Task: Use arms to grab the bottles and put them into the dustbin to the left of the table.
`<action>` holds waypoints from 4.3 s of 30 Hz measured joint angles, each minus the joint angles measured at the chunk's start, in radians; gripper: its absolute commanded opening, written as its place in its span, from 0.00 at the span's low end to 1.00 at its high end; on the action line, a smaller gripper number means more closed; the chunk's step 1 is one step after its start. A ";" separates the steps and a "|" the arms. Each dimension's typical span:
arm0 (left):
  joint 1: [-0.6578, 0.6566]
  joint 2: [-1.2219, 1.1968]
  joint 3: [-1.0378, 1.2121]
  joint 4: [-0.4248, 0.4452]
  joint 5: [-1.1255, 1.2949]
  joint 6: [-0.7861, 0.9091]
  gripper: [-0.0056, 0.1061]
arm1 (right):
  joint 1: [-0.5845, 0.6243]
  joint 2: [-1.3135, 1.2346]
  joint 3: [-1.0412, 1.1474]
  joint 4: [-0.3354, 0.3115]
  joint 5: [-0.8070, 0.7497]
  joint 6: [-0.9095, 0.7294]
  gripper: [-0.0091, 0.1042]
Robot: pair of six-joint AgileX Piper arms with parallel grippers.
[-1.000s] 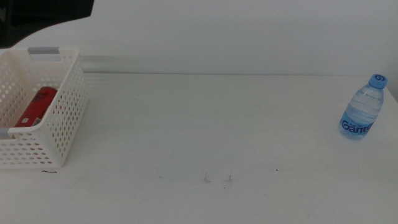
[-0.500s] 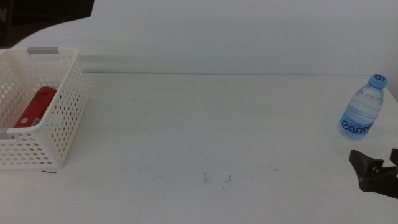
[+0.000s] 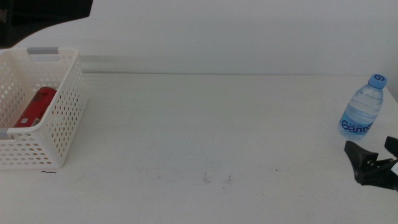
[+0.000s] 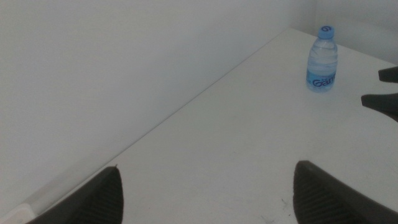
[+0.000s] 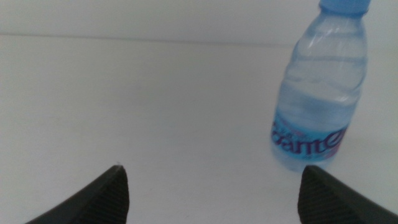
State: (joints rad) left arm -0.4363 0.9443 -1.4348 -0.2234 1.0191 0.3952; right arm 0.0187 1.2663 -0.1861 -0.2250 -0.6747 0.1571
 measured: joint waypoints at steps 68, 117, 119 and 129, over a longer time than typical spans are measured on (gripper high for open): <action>0.000 0.000 0.000 0.001 -0.005 0.000 0.89 | 0.439 0.764 -0.875 0.014 0.002 -0.106 0.06; 0.000 0.000 0.000 0.152 -0.111 0.196 0.89 | 0.588 -0.110 -1.015 0.037 1.364 0.018 0.80; 0.000 0.000 0.000 0.223 -0.147 0.235 0.89 | 0.588 -0.110 -1.015 0.037 1.364 0.018 0.80; 0.000 0.000 0.000 0.346 -0.208 0.260 0.89 | 0.588 -0.110 -1.015 0.037 1.364 0.018 0.80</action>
State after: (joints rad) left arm -0.4363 0.9443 -1.4348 0.1224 0.8108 0.6548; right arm 0.6068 1.1566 -1.2006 -0.1882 0.6894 0.1750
